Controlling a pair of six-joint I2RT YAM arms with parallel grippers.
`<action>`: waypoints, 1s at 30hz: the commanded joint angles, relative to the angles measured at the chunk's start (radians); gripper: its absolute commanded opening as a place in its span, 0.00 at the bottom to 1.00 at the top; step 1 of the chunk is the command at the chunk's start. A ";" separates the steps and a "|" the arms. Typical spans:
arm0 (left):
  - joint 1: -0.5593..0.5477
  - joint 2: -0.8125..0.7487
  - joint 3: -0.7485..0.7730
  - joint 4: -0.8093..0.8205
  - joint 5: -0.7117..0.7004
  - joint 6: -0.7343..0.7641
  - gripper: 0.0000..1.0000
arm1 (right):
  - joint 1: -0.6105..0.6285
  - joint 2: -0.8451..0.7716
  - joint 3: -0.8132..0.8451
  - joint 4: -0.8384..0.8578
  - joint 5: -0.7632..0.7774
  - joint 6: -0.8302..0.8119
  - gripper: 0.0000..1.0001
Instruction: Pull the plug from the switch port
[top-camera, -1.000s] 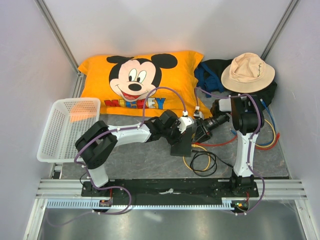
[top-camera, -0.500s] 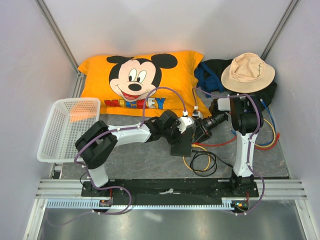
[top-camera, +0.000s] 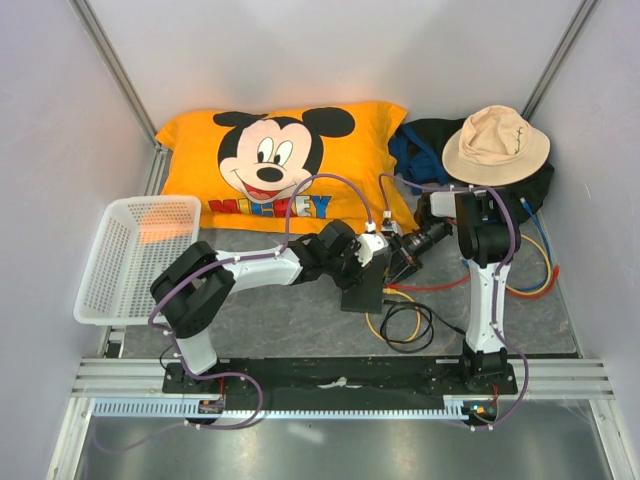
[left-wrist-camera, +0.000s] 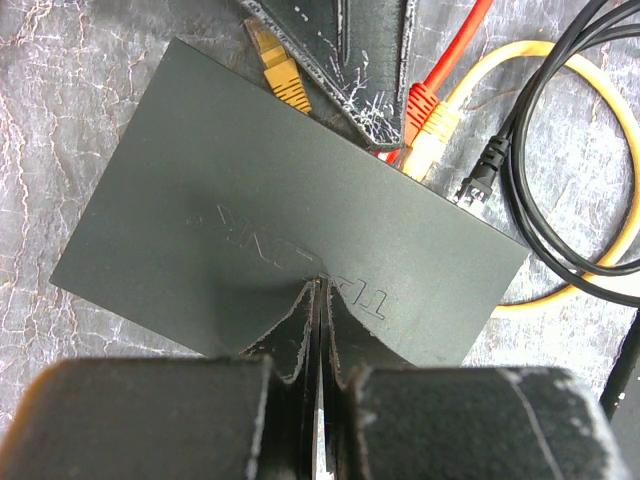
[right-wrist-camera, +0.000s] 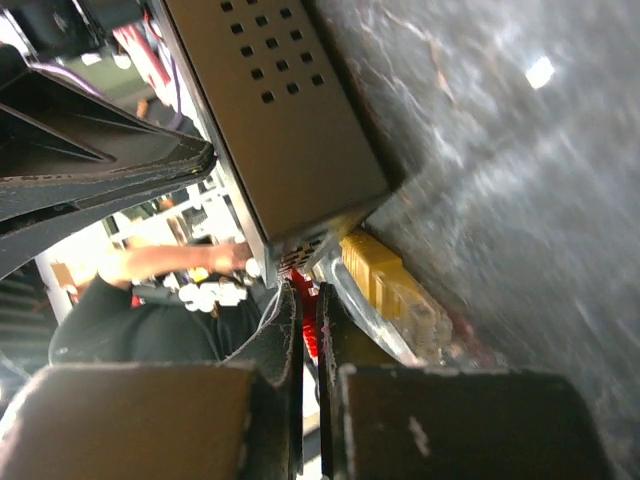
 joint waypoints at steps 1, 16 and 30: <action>-0.023 0.074 -0.053 -0.171 -0.019 0.036 0.02 | 0.008 0.081 0.107 0.017 0.139 -0.075 0.00; -0.023 0.078 -0.053 -0.171 -0.013 0.039 0.02 | -0.027 0.219 0.279 -0.248 0.174 -0.359 0.00; -0.032 0.121 -0.049 -0.155 -0.024 0.046 0.02 | -0.103 0.122 0.337 -0.190 0.369 -0.245 0.00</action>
